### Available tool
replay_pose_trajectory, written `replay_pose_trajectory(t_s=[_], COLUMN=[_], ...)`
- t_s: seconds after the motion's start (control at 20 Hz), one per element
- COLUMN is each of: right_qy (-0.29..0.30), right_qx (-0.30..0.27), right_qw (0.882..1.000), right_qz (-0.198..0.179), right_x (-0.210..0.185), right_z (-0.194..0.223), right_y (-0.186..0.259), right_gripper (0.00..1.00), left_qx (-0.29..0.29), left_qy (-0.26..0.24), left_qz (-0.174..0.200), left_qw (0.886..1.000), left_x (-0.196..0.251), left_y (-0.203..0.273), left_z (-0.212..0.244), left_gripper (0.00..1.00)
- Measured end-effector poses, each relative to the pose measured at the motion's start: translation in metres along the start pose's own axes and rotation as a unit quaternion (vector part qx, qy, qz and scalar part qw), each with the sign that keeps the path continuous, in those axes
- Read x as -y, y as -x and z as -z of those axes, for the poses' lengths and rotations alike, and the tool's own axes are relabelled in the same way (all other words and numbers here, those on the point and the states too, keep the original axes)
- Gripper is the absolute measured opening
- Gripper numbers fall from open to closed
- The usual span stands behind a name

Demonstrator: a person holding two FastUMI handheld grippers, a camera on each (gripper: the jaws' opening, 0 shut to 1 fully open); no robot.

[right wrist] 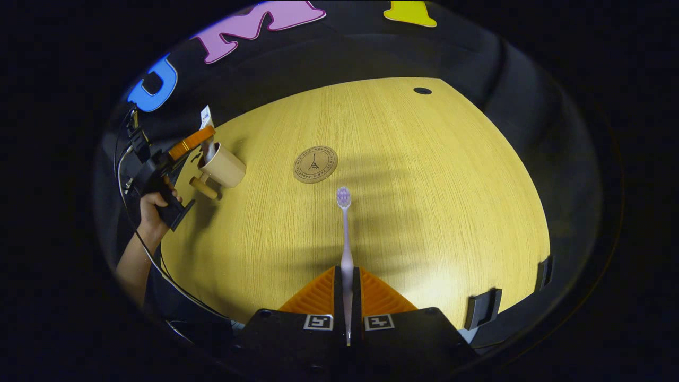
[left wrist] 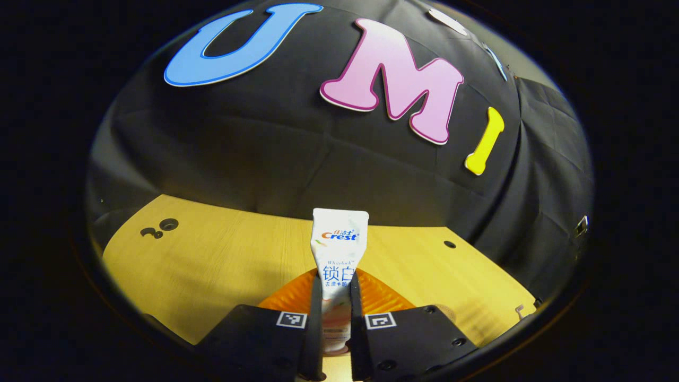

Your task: Put the toothbrush and toothpaste on the desktop into the cup, then pick up the cup and place it on the coaster on the desktop.

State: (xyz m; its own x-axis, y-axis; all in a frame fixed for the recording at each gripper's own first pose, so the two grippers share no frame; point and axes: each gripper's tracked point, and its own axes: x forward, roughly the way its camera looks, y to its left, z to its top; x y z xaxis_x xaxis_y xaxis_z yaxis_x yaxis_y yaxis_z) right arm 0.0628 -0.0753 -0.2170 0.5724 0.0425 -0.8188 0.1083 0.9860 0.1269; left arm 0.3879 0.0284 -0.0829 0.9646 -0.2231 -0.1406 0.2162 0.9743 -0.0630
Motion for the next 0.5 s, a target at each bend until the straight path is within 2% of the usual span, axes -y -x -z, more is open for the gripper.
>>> replay_pose_trajectory(t_s=[0.15, 0.2, 0.25, 0.3, 0.45, 0.5], right_qy=[0.002, 0.004, 0.005, 0.008, 0.019, 0.019], right_qx=[0.004, 0.006, 0.009, 0.012, 0.031, 0.042], right_qw=[1.0, 1.0, 1.0, 1.0, 0.999, 0.999], right_qz=[-0.006, -0.007, -0.009, -0.011, -0.021, -0.029], right_x=[-0.005, -0.007, -0.009, -0.012, -0.024, -0.031], right_z=[-0.002, -0.002, -0.003, -0.004, -0.016, -0.022], right_y=[-0.003, -0.003, -0.004, -0.004, -0.002, -0.001], right_gripper=[0.07, 0.07, 0.07, 0.07, 0.07, 0.06], left_qx=[-0.018, -0.023, -0.024, -0.022, -0.013, -0.011], left_qy=[-0.007, -0.011, -0.018, -0.023, -0.019, -0.015], left_qz=[-0.006, -0.007, -0.009, -0.012, -0.023, -0.031], left_qw=[1.0, 1.0, 1.0, 0.999, 0.999, 0.999], left_x=[-0.002, -0.002, -0.002, -0.003, -0.004, -0.007], left_y=[0.01, 0.014, 0.017, 0.024, 0.048, 0.058], left_z=[0.01, 0.013, 0.013, 0.012, 0.002, 0.001], left_gripper=[0.3, 0.46, 0.42, 0.54, 0.63, 0.71])
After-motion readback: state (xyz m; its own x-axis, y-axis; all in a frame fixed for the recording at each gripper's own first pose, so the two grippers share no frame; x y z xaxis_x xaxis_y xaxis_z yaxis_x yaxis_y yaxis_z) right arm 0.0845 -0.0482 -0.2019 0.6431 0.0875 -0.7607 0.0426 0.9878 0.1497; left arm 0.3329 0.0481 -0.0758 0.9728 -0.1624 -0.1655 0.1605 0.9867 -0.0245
